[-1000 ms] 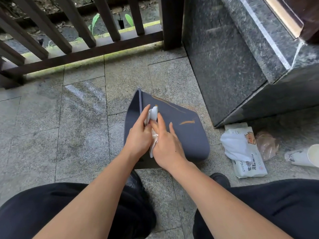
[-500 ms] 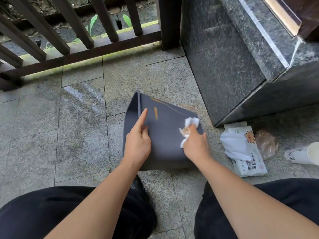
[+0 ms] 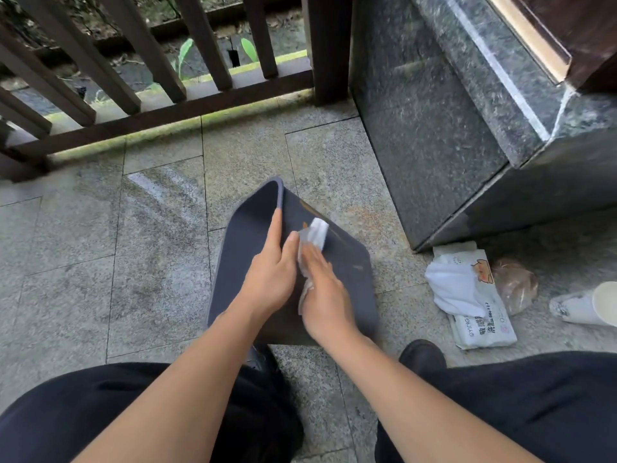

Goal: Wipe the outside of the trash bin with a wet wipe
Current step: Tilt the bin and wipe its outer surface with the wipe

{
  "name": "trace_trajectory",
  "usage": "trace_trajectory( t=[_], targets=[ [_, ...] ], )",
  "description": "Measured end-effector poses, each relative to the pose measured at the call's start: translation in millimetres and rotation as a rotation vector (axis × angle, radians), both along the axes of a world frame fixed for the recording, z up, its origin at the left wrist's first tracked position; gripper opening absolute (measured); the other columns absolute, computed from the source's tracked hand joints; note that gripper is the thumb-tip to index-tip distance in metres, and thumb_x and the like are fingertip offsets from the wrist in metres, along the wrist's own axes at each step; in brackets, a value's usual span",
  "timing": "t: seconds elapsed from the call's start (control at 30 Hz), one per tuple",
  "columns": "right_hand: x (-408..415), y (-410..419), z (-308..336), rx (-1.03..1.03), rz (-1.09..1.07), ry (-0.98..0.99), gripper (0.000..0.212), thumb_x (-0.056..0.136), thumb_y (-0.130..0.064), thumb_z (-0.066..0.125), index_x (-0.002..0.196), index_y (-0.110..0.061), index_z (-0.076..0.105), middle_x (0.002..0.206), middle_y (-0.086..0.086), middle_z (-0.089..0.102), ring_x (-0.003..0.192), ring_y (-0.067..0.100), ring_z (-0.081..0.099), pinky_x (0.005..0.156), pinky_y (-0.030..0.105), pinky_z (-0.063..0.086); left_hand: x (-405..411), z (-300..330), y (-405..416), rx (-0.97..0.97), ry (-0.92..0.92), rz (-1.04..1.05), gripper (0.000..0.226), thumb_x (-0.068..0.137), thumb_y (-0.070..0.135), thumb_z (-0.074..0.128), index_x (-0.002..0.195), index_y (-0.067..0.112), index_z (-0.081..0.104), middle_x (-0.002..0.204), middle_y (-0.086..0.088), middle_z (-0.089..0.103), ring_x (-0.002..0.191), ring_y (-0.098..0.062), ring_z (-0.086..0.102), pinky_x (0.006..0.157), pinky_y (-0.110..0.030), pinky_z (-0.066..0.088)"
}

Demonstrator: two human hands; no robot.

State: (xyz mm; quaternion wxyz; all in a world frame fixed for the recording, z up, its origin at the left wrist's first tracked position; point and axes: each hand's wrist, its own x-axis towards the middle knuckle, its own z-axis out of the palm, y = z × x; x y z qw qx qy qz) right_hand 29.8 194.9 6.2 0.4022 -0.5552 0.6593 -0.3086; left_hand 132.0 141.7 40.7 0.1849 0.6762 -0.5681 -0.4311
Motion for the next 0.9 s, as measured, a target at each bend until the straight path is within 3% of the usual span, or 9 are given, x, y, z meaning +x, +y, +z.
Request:
trace_trajectory(
  t=[0.1,0.2,0.33,0.4,0.47,0.57,0.67,0.77,0.9],
  targets=[
    [12.6,-16.7,13.2,-0.143,0.096,-0.064,0.066,0.088,-0.006,0.047,0.151,-0.022,0.031,0.155,-0.01,0.033,0.143,-0.001,0.022,0.12,0.027,0.006,-3.1,-2.6,-6.0,-0.038,0.101,0.04,0.051,0.099,0.056,0.032,0.148,0.056,0.018,0.142,0.028,0.036,0.134,-0.005,0.037,0.099,-0.023,0.027],
    [8.1,-26.1,2.1,-0.131,0.184,-0.002,0.069,0.086,-0.006,0.041,0.151,-0.025,0.029,0.156,-0.012,0.031,0.143,0.0,0.021,0.12,0.031,0.003,4.2,-6.6,-12.8,-0.035,0.128,0.061,0.049,0.101,0.053,0.033,0.149,0.046,0.029,0.147,0.024,0.036,0.137,-0.002,0.033,0.112,-0.029,0.025],
    [-21.5,-24.9,-35.7,0.07,0.058,0.165,0.065,0.087,0.001,0.041,0.147,-0.023,0.035,0.155,-0.005,0.035,0.142,0.021,0.029,0.118,0.044,0.019,13.8,-10.6,-10.9,-0.006,0.065,0.12,0.048,0.099,0.056,0.035,0.147,0.05,0.033,0.14,0.027,0.042,0.135,-0.002,0.036,0.1,-0.021,0.026],
    [-44.3,-20.0,-56.9,0.3,-0.041,0.258,0.058,0.089,-0.003,0.043,0.142,-0.028,0.037,0.15,-0.003,0.041,0.134,0.035,0.036,0.096,0.046,0.04,18.0,-11.3,-7.1,-0.004,0.068,0.115,0.047,0.098,0.058,0.035,0.145,0.056,0.03,0.132,0.034,0.04,0.133,0.002,0.035,0.097,-0.018,0.023],
    [-64.0,-14.8,-73.4,0.497,-0.118,0.287,0.048,0.089,-0.006,0.046,0.134,-0.022,0.04,0.137,0.01,0.051,0.117,0.039,0.048,0.075,0.038,0.041,21.4,-11.9,-7.3,-0.011,0.072,0.062,0.045,0.099,0.056,0.035,0.144,0.06,0.026,0.133,0.036,0.036,0.133,0.005,0.032,0.096,-0.015,0.022],
    [-71.5,-12.6,-79.4,0.66,-0.204,0.221,0.041,0.087,-0.009,0.05,0.127,-0.013,0.041,0.123,0.021,0.056,0.103,0.038,0.054,0.073,0.034,0.039,20.7,-9.0,-9.4,-0.001,0.043,-0.023,0.043,0.1,0.053,0.035,0.139,0.068,0.022,0.132,0.037,0.034,0.124,0.013,0.032,0.088,-0.002,0.019],
    [-49.0,-10.8,-67.7,0.534,-0.202,0.245,0.049,0.089,-0.004,0.043,0.137,-0.015,0.036,0.136,0.016,0.049,0.109,0.038,0.052,0.079,0.037,0.041,18.5,-4.5,-9.6,0.027,-0.002,-0.045,0.042,0.1,0.054,0.035,0.134,0.074,0.021,0.127,0.032,0.039,0.096,0.03,0.035,0.072,0.01,0.018],
    [-20.2,-11.4,-42.9,0.328,-0.123,0.223,0.062,0.092,-0.001,0.038,0.15,-0.019,0.025,0.158,0.002,0.027,0.137,0.031,0.037,0.105,0.038,0.036,17.1,-1.8,-10.5,0.009,-0.021,-0.066,0.043,0.1,0.055,0.036,0.138,0.069,0.023,0.121,0.024,0.046,0.079,0.038,0.036,0.068,0.009,0.021],
    [10.5,-31.2,-4.8,0.017,0.027,0.061,0.064,0.095,-0.003,0.038,0.154,-0.022,0.021,0.161,-0.009,0.018,0.145,0.004,0.013,0.119,0.028,0.014,17.7,-3.9,-12.5,-0.042,-0.051,-0.11,0.044,0.101,0.053,0.035,0.142,0.063,0.024,0.127,0.002,0.062,0.104,0.0,0.055,0.068,0.004,0.027]
  ],
)
